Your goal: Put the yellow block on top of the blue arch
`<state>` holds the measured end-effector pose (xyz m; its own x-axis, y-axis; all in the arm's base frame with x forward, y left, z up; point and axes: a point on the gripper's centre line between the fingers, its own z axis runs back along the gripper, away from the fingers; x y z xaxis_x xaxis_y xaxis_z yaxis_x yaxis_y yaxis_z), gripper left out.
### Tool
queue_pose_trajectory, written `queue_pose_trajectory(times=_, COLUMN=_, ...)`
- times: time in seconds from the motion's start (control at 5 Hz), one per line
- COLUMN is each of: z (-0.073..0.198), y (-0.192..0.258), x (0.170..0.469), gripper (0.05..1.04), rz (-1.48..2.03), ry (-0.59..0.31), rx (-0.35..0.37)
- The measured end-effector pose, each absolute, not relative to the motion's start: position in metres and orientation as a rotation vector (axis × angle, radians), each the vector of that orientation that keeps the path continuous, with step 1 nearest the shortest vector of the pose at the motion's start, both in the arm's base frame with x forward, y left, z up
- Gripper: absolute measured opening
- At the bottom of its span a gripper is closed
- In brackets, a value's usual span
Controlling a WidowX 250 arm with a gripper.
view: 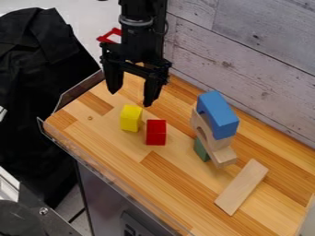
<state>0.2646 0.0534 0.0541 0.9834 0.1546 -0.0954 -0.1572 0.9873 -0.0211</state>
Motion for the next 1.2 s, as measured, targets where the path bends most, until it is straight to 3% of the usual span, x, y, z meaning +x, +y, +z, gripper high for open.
queue_pose_trajectory(times=0.6, z=0.030, y=0.057, x=0.257, gripper=1.000, rz=0.201, ry=0.174, rx=-0.019)
queue_pose_trajectory(times=1.2, z=0.022, y=0.060, x=0.260, gripper=1.000, rz=0.223, ry=0.173, rx=-0.014)
